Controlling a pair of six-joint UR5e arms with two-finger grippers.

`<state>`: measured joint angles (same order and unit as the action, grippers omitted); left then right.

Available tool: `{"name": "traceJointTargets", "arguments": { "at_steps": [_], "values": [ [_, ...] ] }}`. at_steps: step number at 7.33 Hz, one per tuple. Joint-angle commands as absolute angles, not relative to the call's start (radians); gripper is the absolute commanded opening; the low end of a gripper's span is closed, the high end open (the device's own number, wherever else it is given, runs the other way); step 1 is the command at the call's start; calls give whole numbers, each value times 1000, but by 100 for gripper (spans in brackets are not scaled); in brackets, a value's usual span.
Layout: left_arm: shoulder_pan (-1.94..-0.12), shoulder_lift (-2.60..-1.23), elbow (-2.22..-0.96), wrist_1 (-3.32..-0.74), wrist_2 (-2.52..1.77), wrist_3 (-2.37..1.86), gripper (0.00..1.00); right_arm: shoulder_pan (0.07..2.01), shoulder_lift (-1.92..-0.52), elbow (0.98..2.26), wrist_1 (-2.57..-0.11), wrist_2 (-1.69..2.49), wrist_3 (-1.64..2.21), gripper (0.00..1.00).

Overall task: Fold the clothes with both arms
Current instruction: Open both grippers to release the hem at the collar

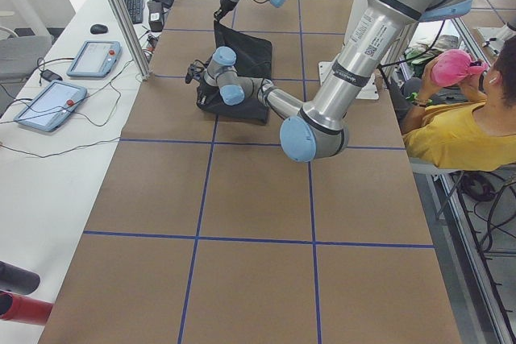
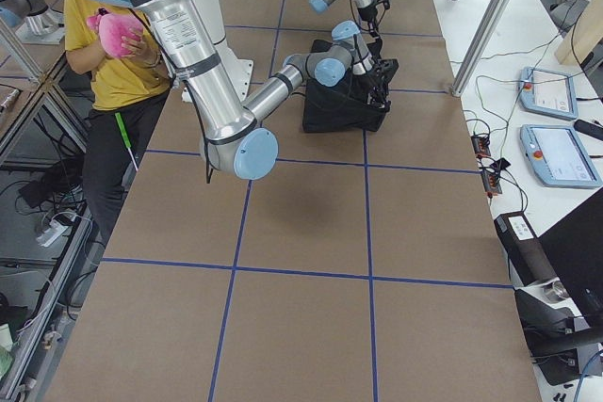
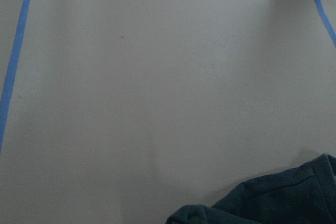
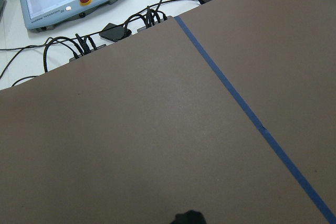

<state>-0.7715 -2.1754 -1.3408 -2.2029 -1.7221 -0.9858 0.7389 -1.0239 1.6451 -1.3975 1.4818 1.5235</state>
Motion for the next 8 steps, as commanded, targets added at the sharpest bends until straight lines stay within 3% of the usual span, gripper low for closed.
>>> {"name": "traceJointTargets", "arguments": {
  "at_steps": [1, 2, 3, 6, 8],
  "values": [
    [-773, -2177, -1344, -2204, -1724, -910, 6, 739, -1026, 1635, -1397, 1482, 1500, 38],
    [-775, -2177, -1345, -2206, -1726, -902, 57, 739, -1020, 1629, -1400, 1482, 1499, 99],
    [-782, -2174, -1353, -2236, -1729, -835, 100, 762, -1020, 1629, -1399, 1533, 1473, 100],
    [-802, -2131, -1415, -2280, -1836, -779, 100, 799, -1032, 1664, -1397, 1649, 1396, 100],
    [-796, -1951, -1591, -2286, -1884, -719, 100, 799, -1122, 1774, -1396, 1689, 1341, 100]
  ]
}}
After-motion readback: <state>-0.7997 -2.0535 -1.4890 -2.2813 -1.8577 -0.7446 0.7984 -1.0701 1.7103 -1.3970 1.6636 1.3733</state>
